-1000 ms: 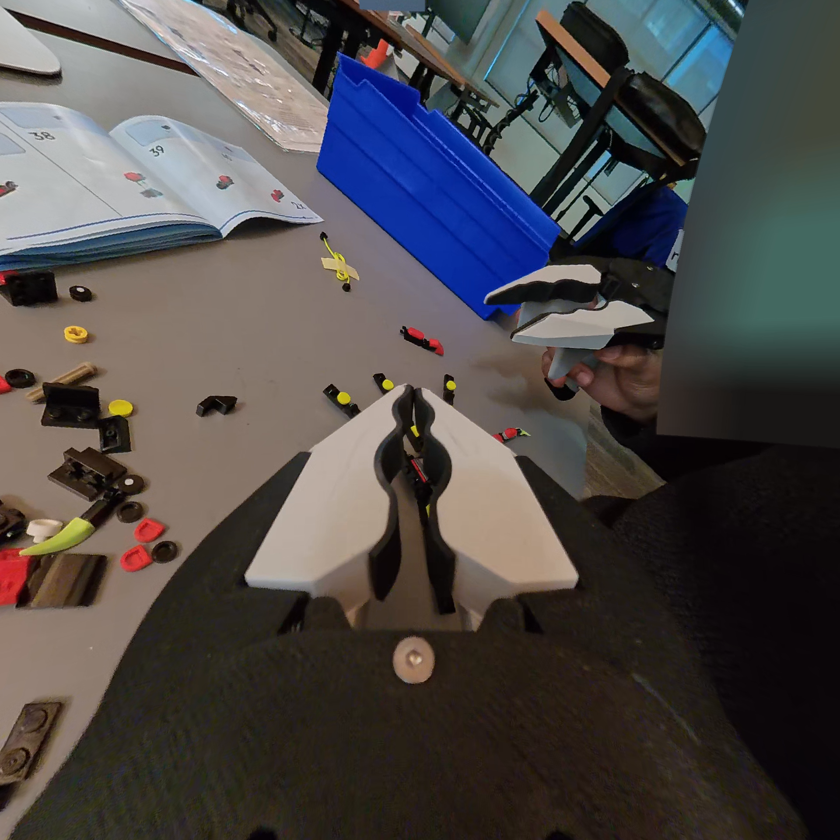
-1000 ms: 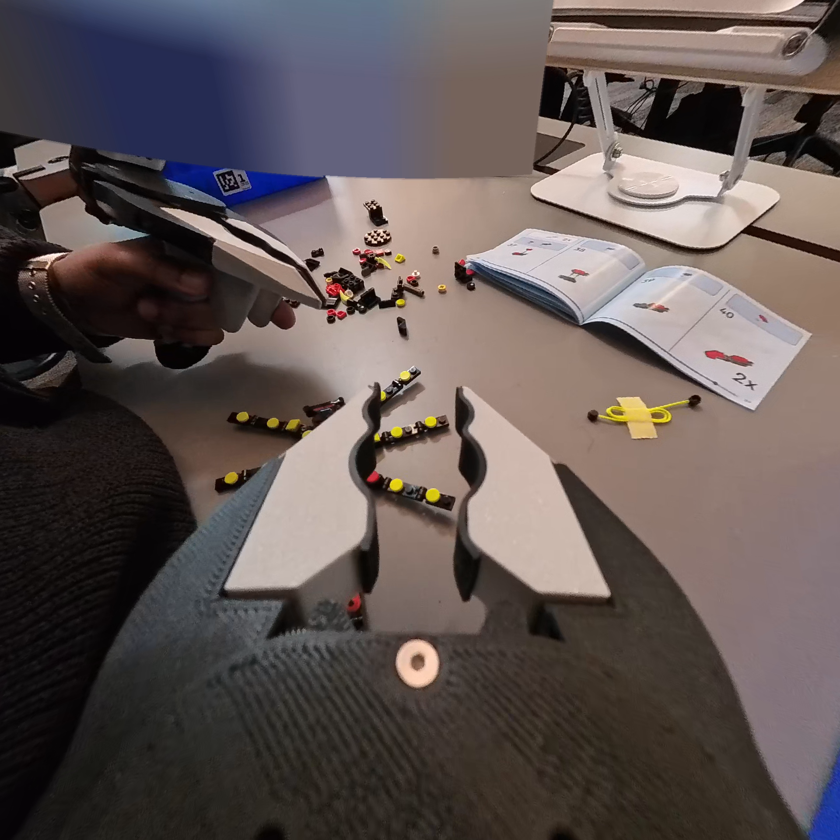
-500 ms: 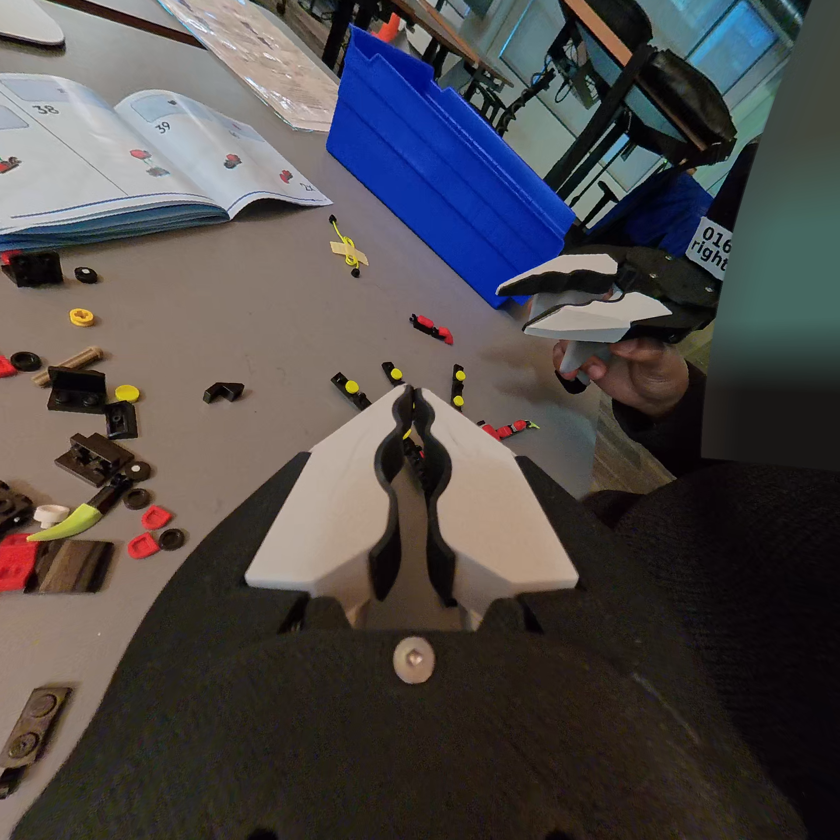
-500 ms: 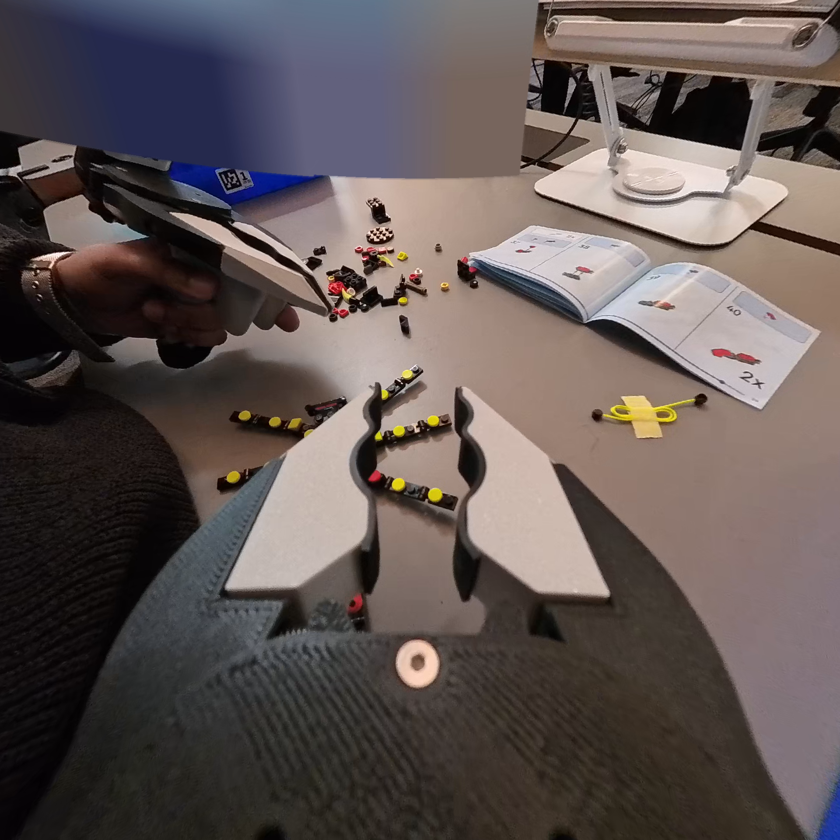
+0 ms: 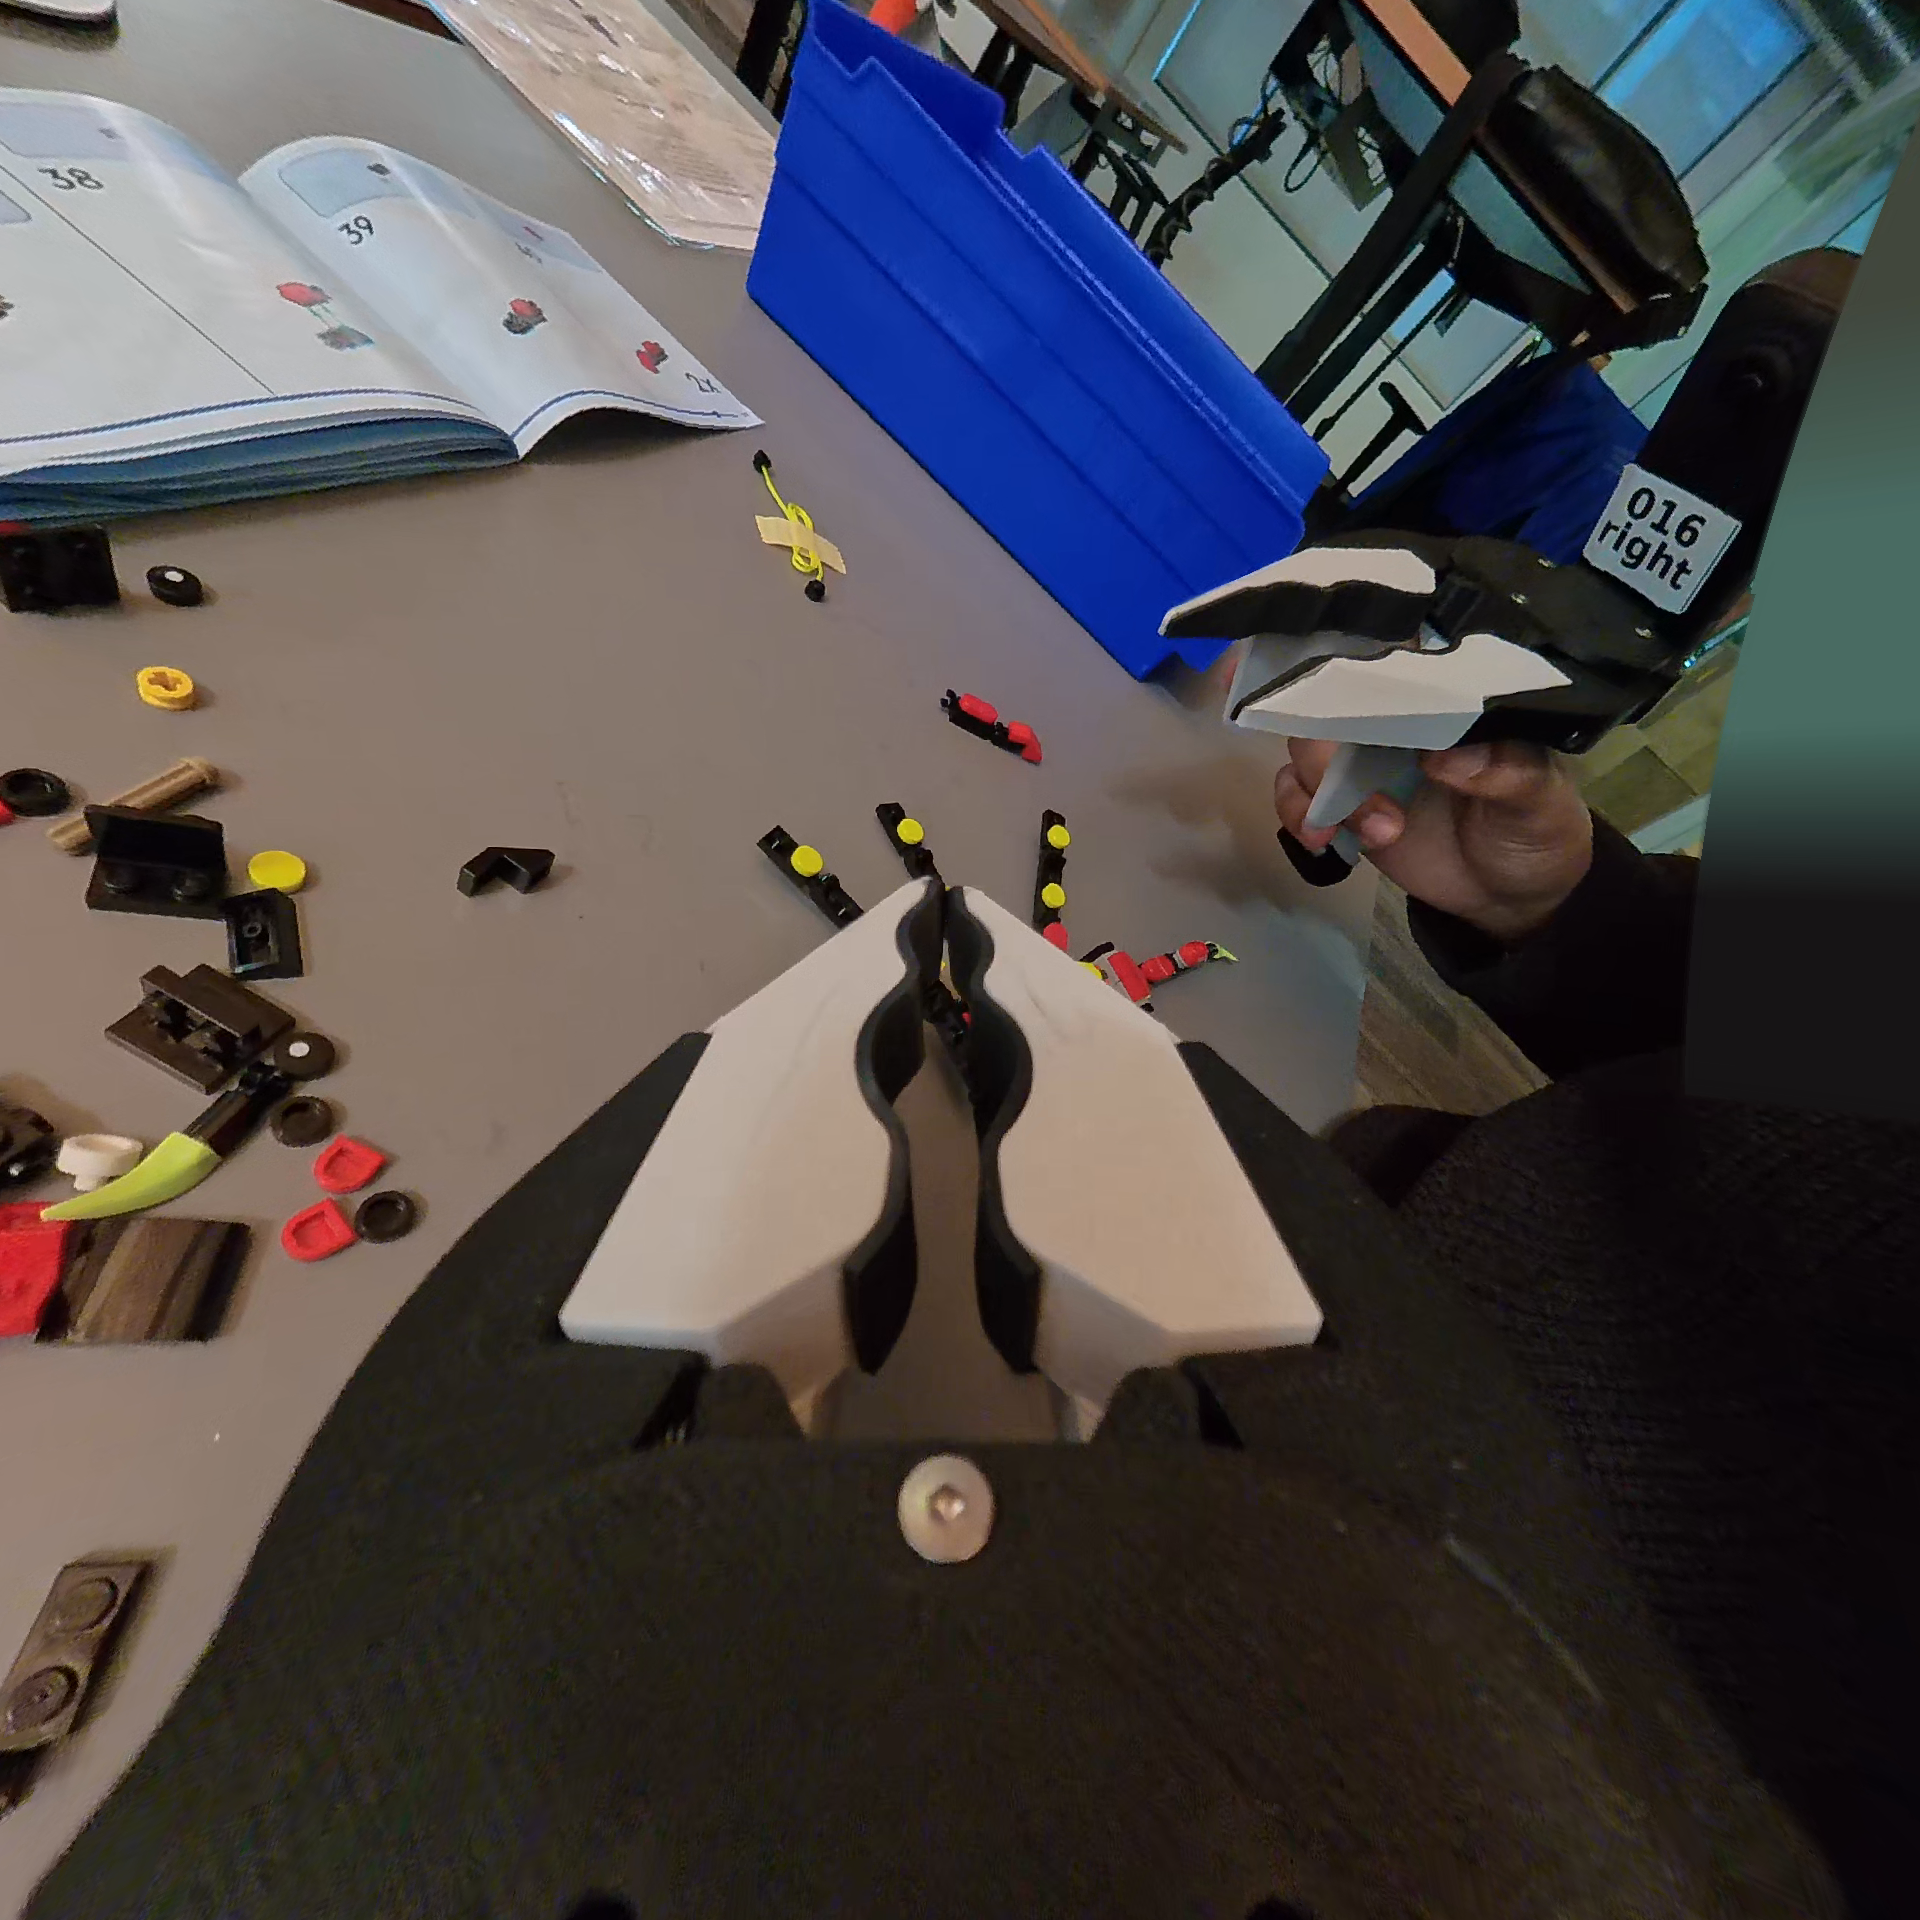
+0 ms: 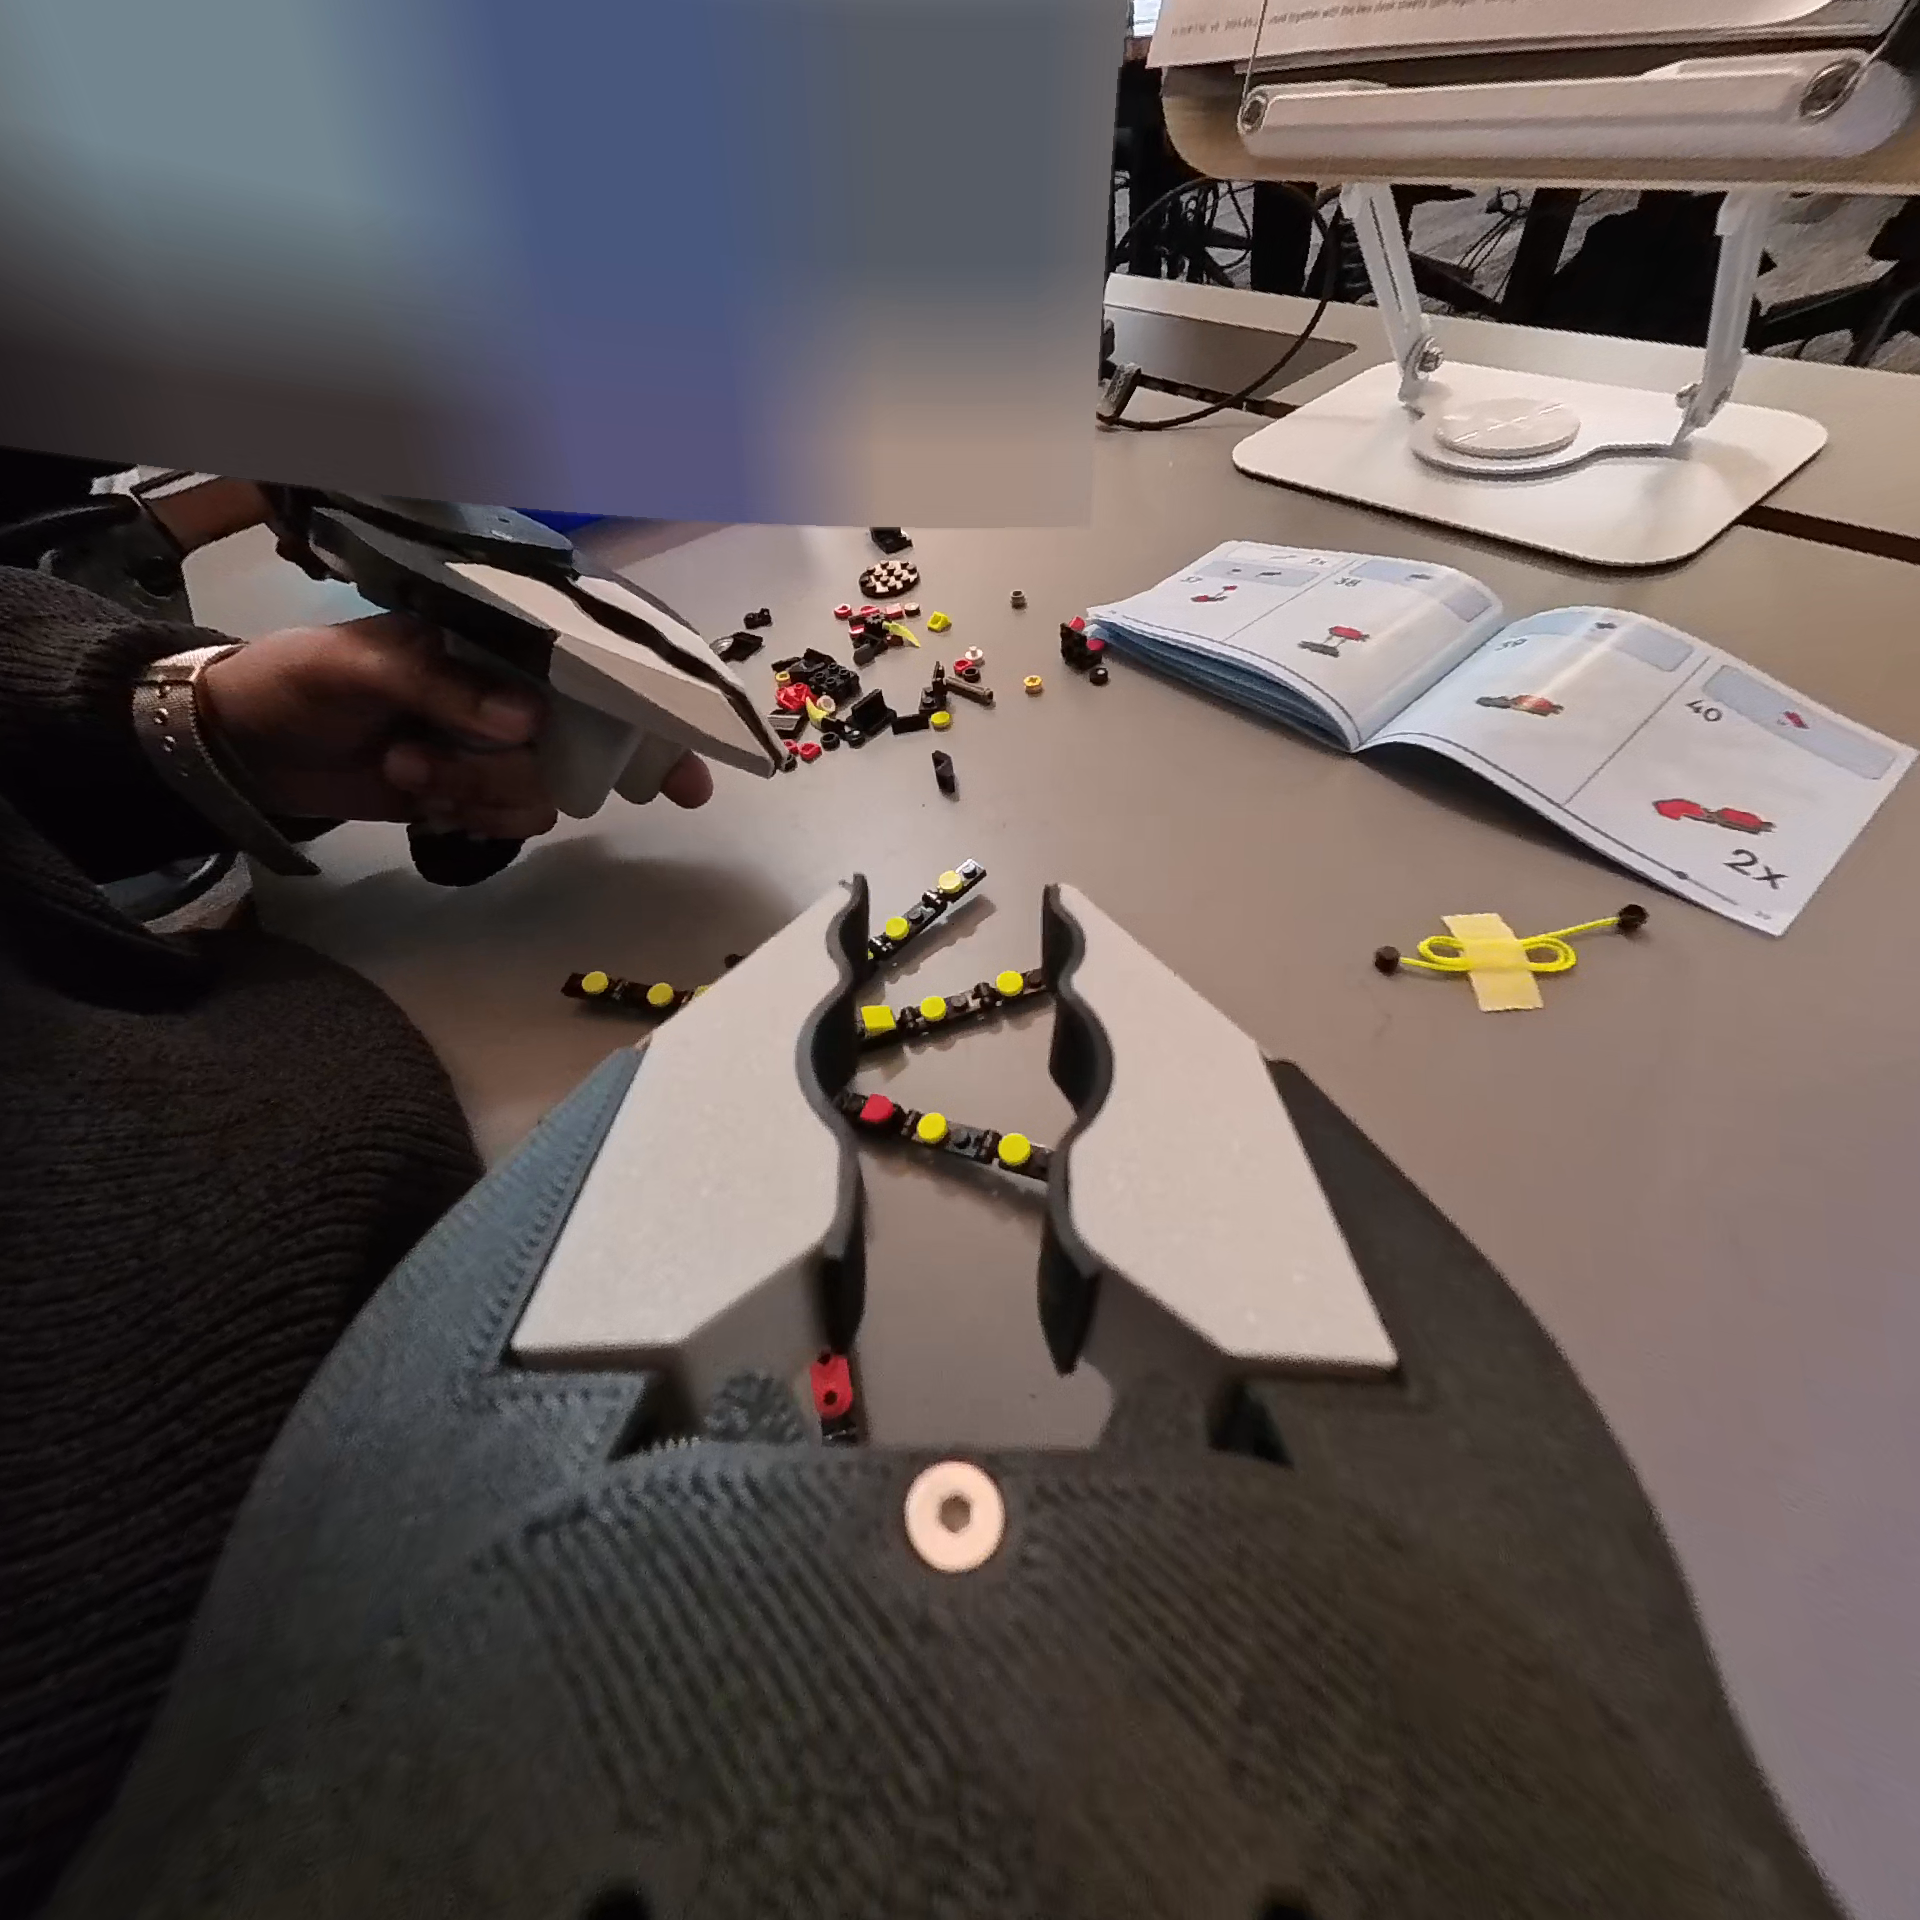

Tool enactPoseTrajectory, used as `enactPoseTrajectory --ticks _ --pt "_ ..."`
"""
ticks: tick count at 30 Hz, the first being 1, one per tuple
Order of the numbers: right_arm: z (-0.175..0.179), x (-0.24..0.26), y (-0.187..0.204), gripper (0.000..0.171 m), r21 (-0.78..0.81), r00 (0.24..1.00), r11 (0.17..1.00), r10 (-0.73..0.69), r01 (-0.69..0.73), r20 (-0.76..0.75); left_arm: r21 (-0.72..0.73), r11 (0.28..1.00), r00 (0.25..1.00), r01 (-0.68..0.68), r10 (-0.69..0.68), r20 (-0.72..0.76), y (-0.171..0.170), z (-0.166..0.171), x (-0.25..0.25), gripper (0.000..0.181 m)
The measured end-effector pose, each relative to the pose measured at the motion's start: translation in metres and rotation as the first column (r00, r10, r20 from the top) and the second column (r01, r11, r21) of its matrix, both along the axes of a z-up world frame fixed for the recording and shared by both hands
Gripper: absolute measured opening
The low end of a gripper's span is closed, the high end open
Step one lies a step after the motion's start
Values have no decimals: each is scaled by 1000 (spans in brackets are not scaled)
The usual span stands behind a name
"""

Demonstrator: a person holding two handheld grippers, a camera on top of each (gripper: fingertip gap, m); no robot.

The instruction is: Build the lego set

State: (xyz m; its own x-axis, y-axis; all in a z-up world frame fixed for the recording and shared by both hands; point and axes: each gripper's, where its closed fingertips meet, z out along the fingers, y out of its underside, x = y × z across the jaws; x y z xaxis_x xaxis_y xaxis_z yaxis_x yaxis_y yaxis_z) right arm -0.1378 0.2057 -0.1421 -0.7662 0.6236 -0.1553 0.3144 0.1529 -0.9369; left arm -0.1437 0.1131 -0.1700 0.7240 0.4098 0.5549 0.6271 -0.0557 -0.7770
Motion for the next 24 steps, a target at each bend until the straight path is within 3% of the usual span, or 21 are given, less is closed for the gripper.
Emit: enactPoseTrajectory --ticks 24 --pt "8 -5 9 30 -76 999 996 -39 41 21 -11 1000 1000 13 -13 13 1 -4 1 0"
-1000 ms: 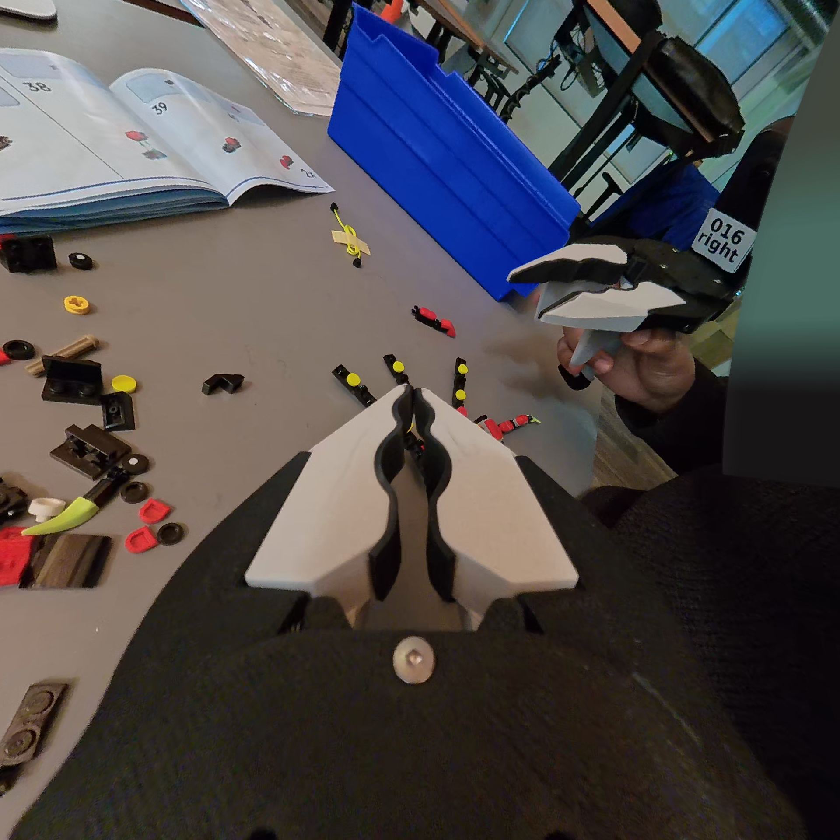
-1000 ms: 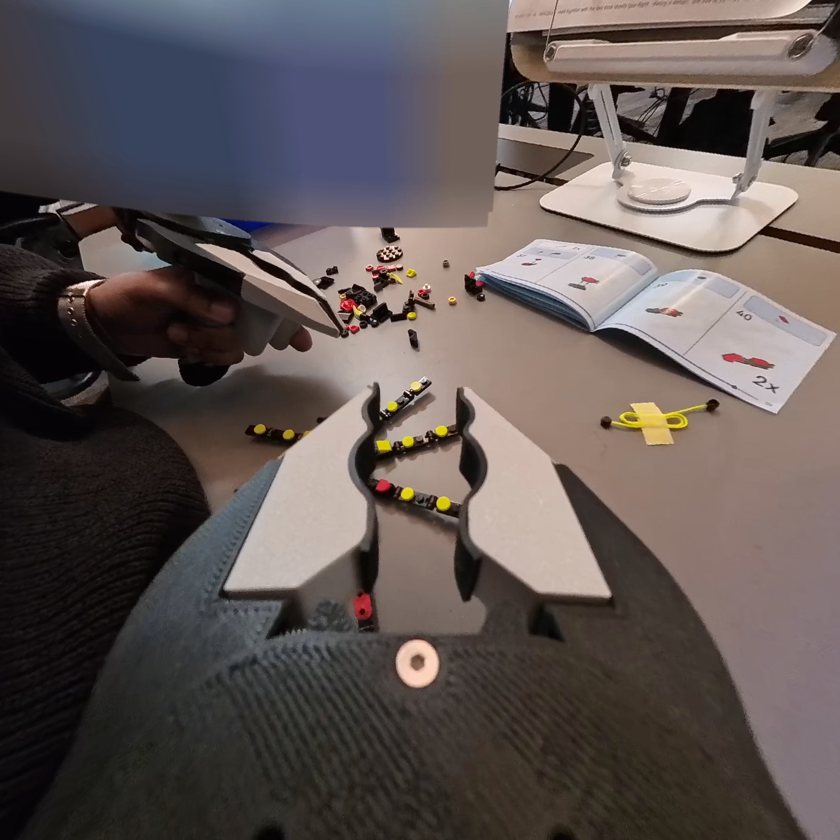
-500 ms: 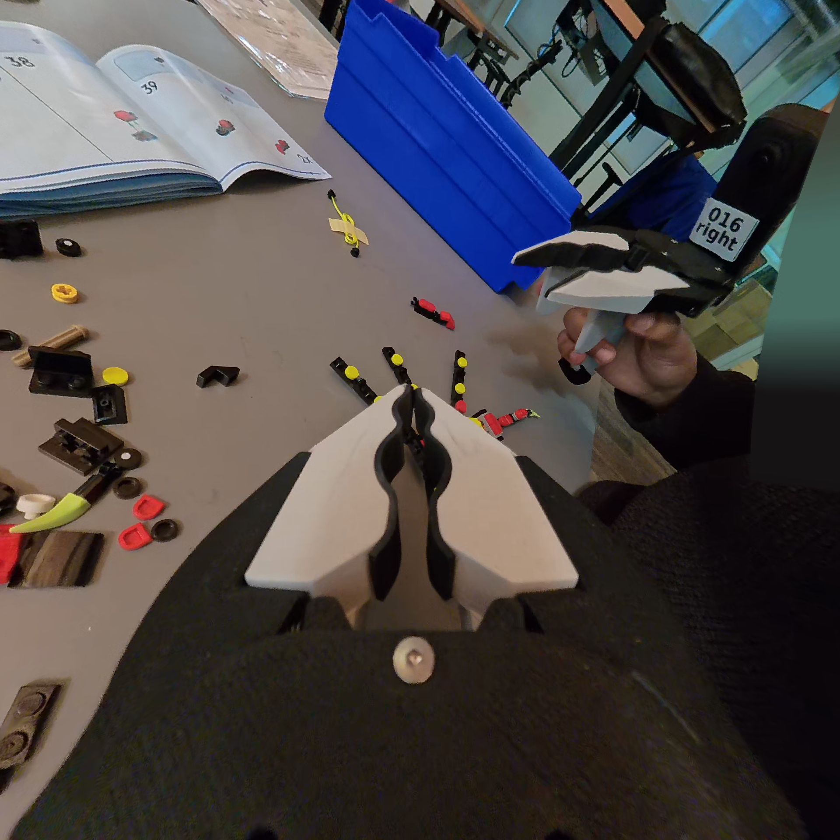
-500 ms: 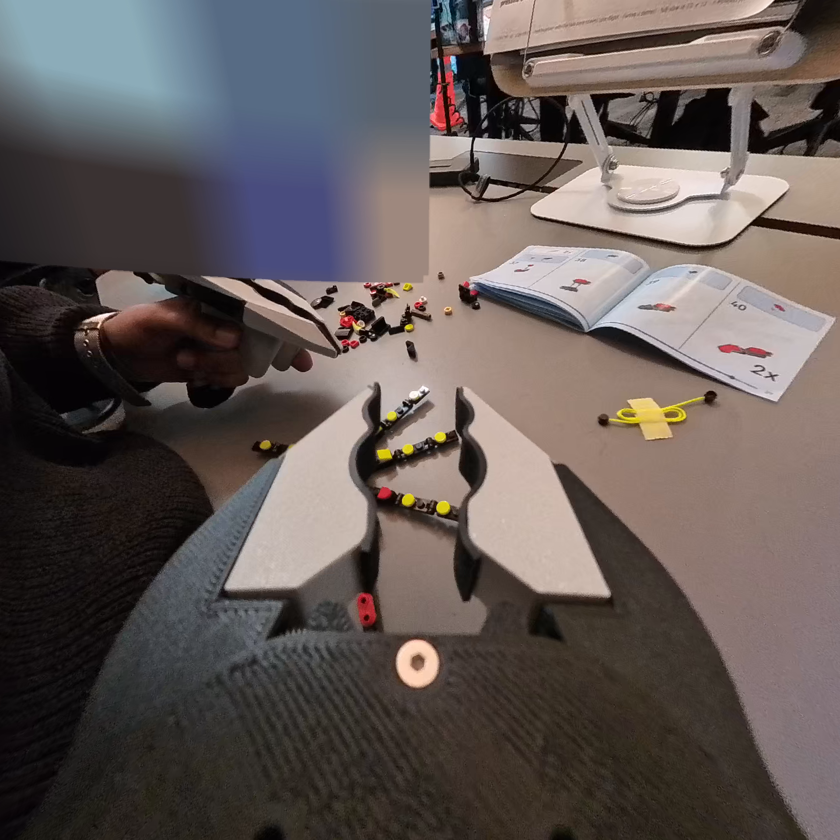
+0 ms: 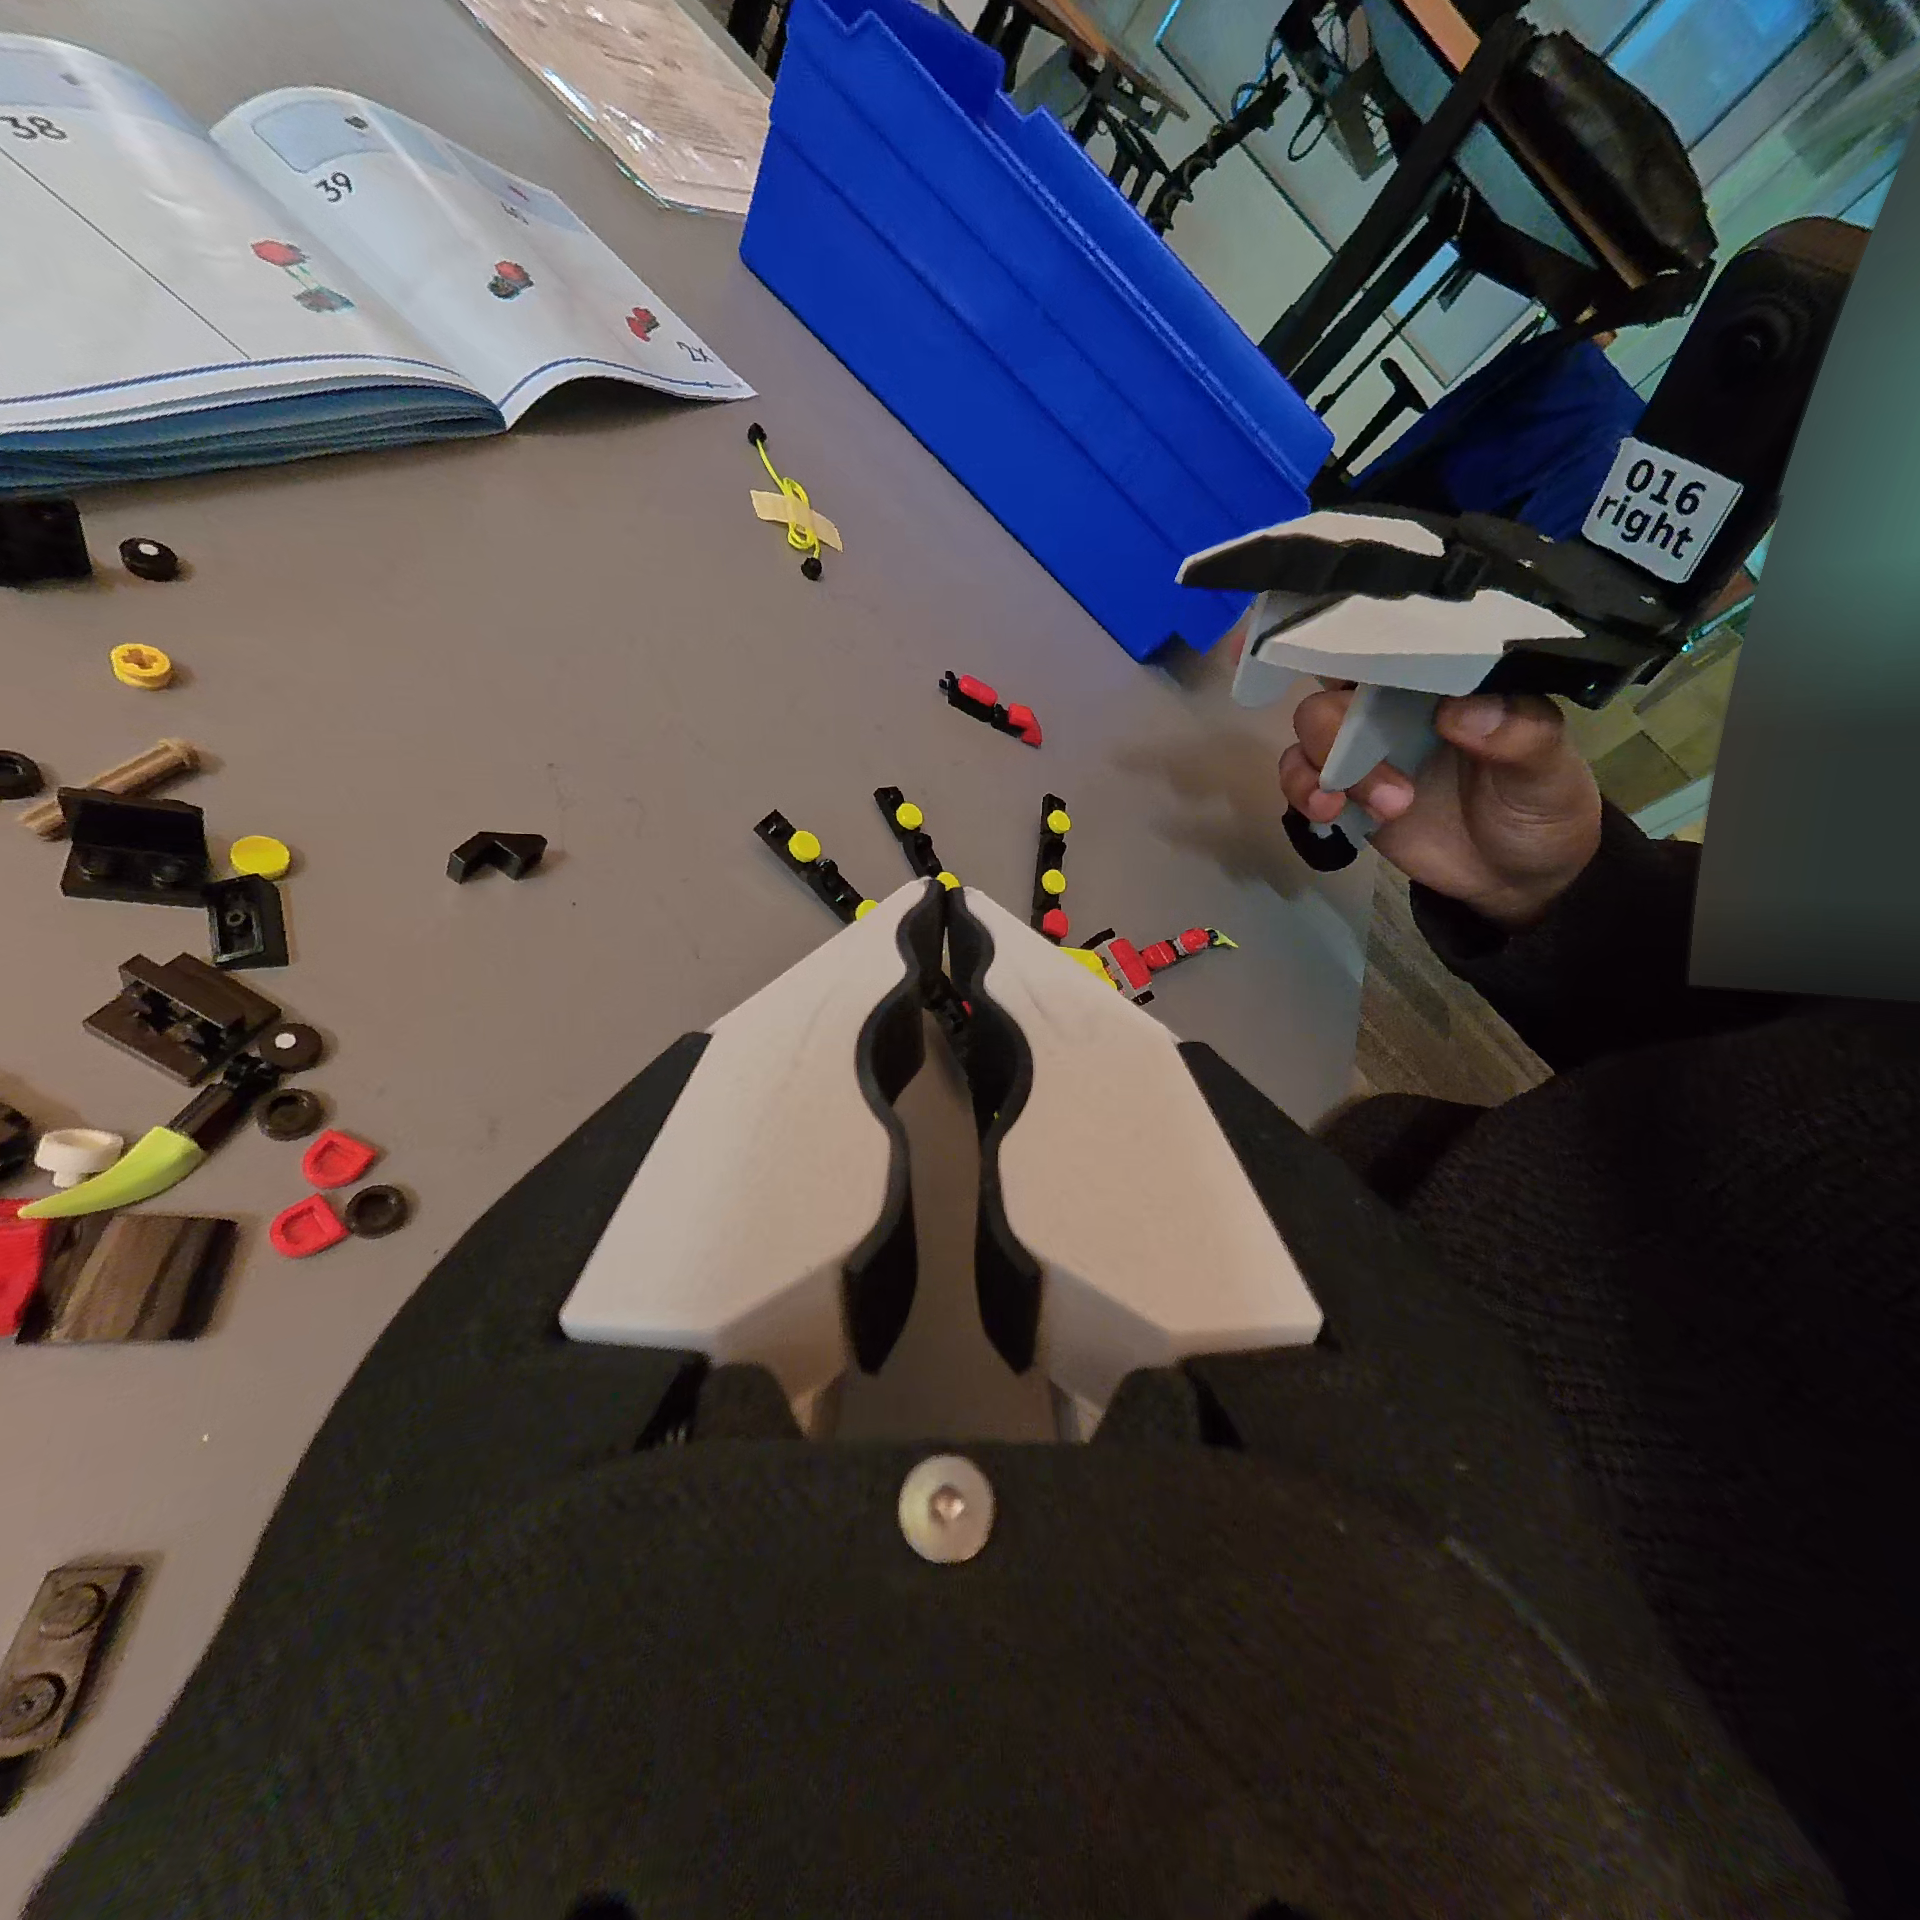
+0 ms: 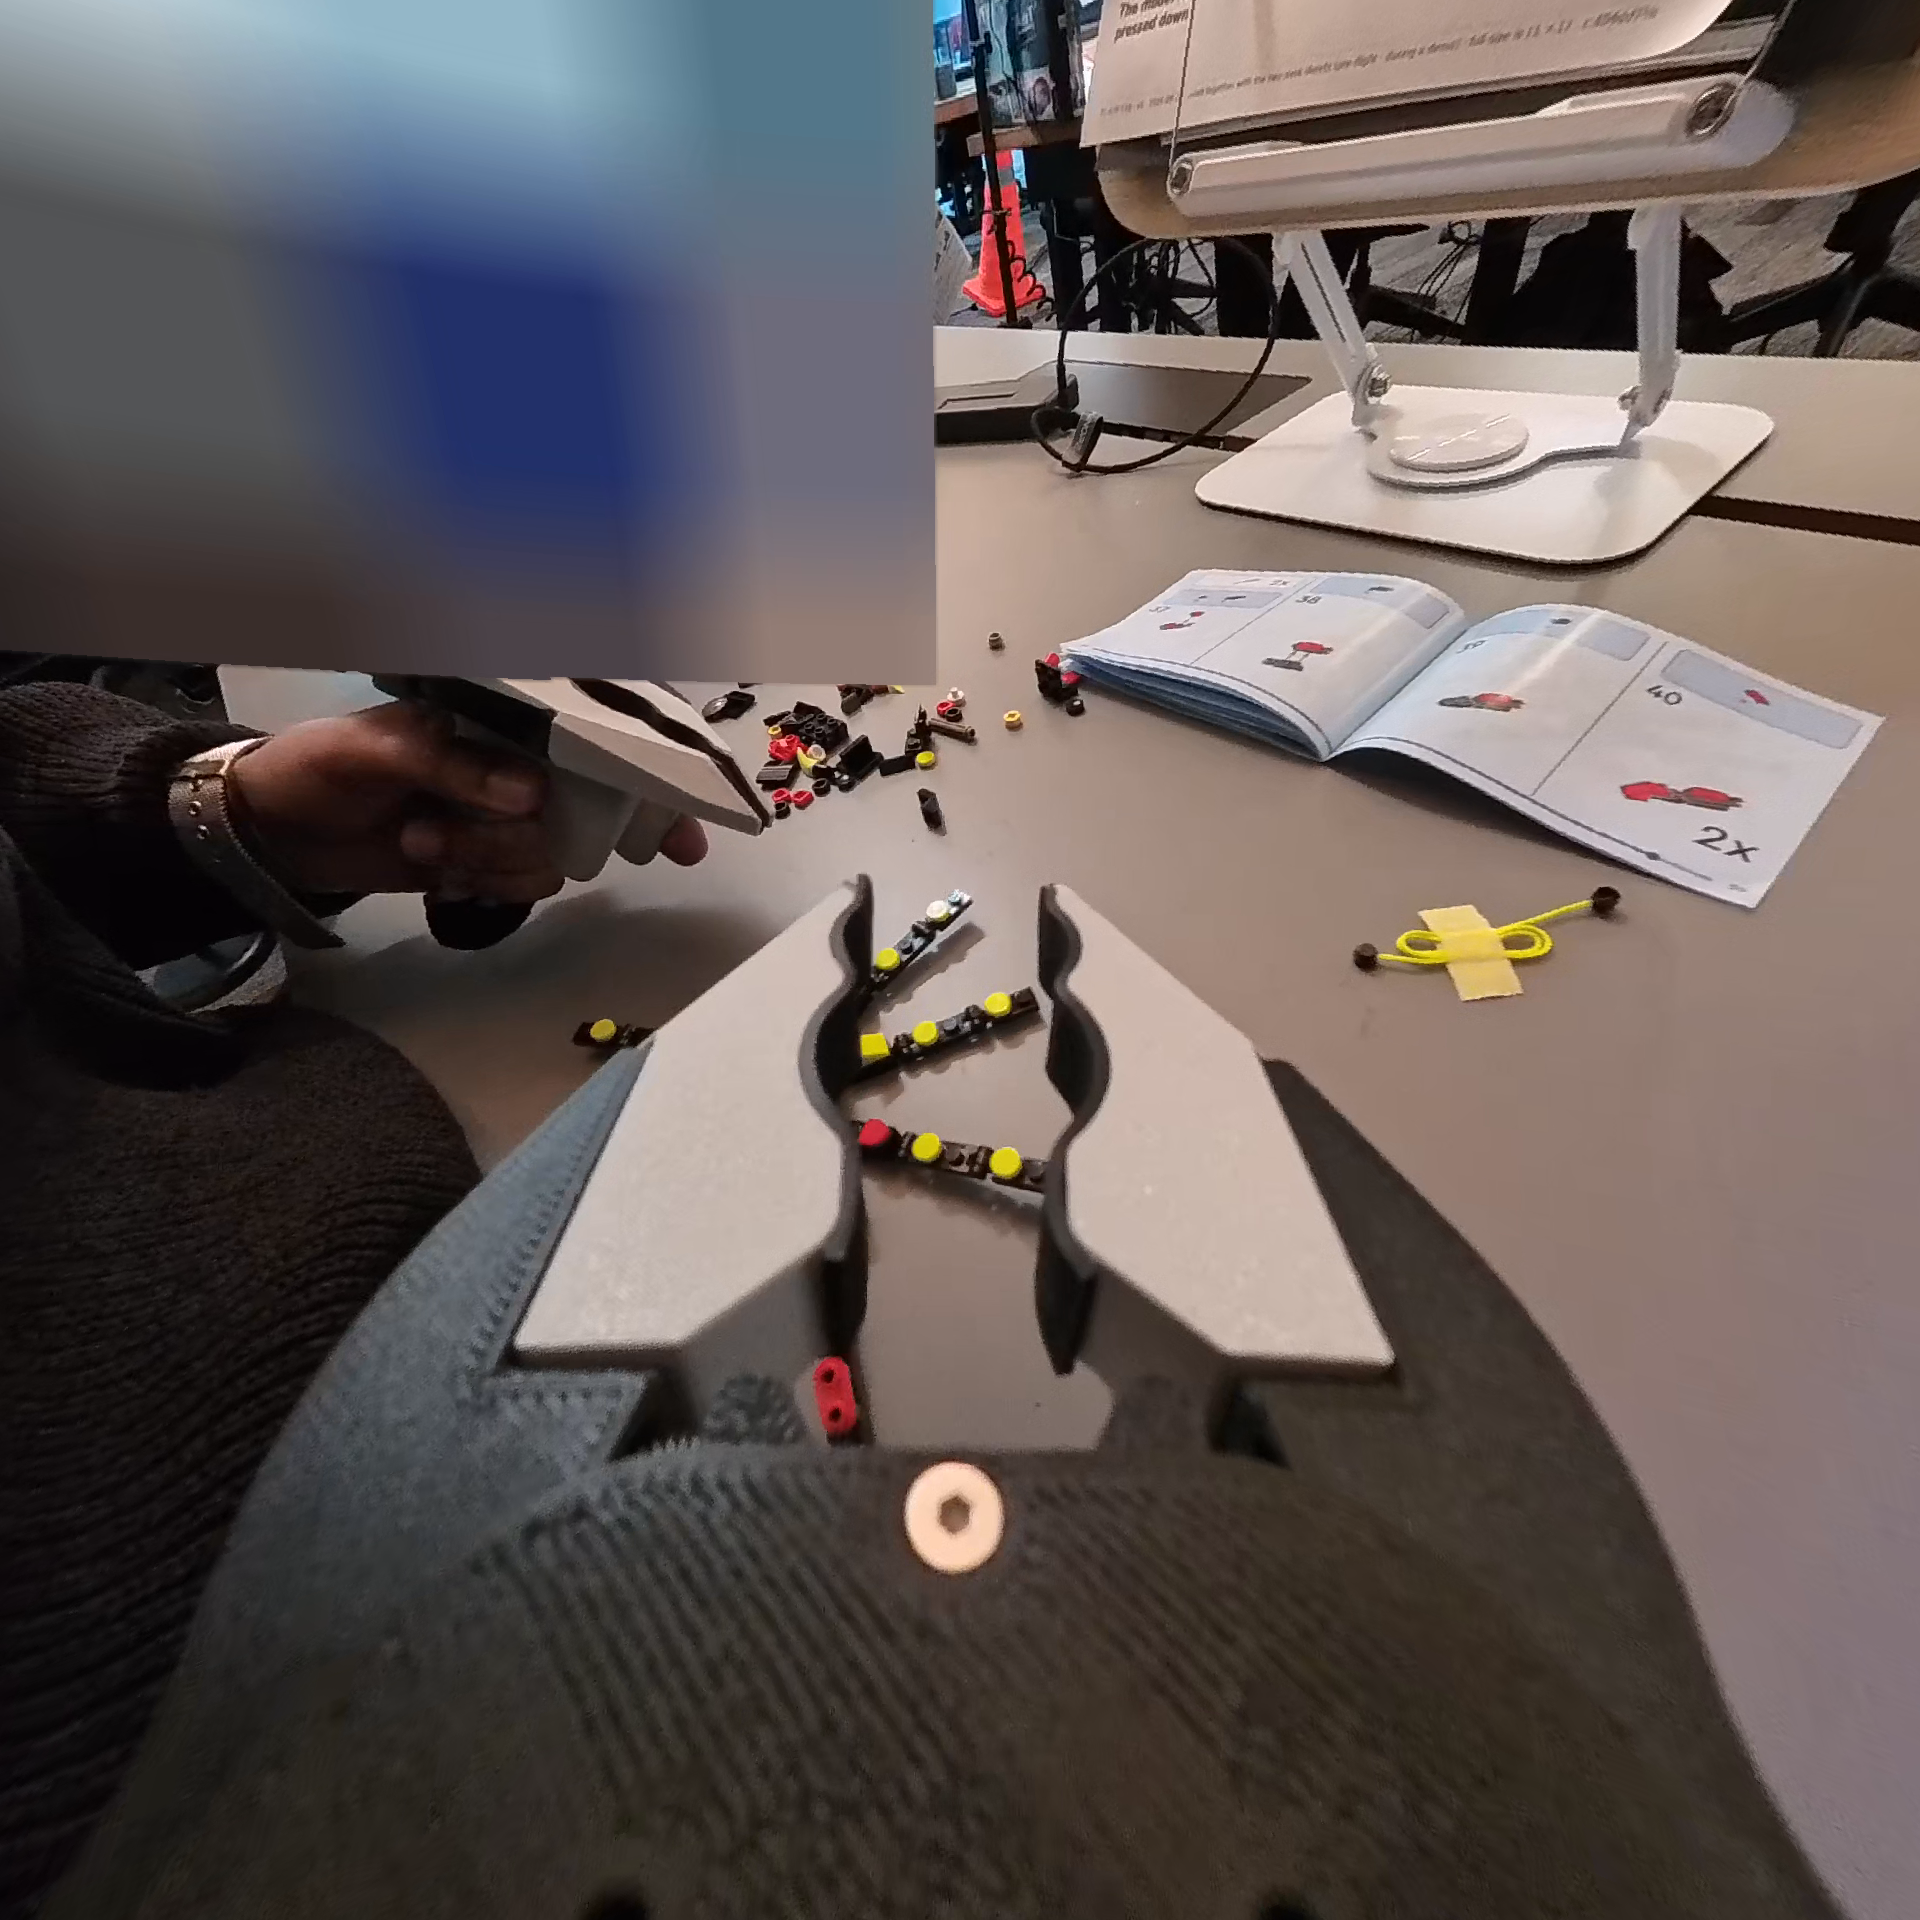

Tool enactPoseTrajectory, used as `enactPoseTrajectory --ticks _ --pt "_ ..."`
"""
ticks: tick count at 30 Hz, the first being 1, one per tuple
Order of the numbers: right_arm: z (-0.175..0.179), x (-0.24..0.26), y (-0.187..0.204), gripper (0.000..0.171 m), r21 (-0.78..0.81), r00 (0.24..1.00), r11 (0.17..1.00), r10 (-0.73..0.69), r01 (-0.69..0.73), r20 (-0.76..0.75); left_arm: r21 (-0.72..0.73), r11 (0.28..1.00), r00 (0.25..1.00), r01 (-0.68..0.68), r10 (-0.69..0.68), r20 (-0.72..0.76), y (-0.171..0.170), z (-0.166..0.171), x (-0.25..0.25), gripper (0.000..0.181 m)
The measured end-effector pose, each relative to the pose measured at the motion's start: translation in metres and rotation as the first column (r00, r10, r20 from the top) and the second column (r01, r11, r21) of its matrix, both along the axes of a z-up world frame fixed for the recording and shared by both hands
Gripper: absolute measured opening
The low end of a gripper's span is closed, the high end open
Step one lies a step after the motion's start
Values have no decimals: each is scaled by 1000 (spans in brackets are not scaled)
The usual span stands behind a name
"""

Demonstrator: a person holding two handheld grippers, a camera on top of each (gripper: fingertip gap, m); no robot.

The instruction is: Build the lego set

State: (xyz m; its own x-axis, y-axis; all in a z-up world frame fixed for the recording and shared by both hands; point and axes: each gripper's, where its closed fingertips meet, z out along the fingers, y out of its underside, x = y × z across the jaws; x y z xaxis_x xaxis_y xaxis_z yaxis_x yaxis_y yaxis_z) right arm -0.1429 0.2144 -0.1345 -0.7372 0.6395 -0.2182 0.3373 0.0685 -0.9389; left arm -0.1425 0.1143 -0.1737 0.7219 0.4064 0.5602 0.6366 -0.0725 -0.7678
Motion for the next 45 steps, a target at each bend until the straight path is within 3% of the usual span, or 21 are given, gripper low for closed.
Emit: enactPoseTrajectory --ticks 12,19,24,29,32,34,38,42,45 --pt "4 0 0 29 -23 1000 1000 3 -3 -11 7 1000 1000 2 -2 6 0 0 0 0" --pt "7 4 -4 14 12 997 1000 28 -28 -70 12 1000 1000 3 -3 8 0 1 0 0" --pt "9 1 -2 20 26 994 1000 5 -2 -107 22 1000 1000 6 -6 9 0 2 0 0" --pt "5 5 -6 5 51 994 998 40 -35 -106 31 999 1000 9 -10 21 0 2 0 0" --pt "4 5 -7 15 68 993 997 37 -29 -110 34 999 1000 12 -13 24 0 2 1 0" --pt "3 8 -9 0 66 993 996 62 -56 -105 36 999 1000 14 -15 26 0 2 1 0" --pt "0 10 -12 0 77 993 994 83 -76 -88 41 999 1000 26 -27 10 1 4 3 1" --pt "-3 7 -11 12 81 995 995 66 -59 -78 22 999 999 29 -29 -21 2 4 3 4" --pt "-7 3 -8 18 80 997 996 49 -45 -53 -33 999 998 -16 14 -57 2 -1 -8 19"
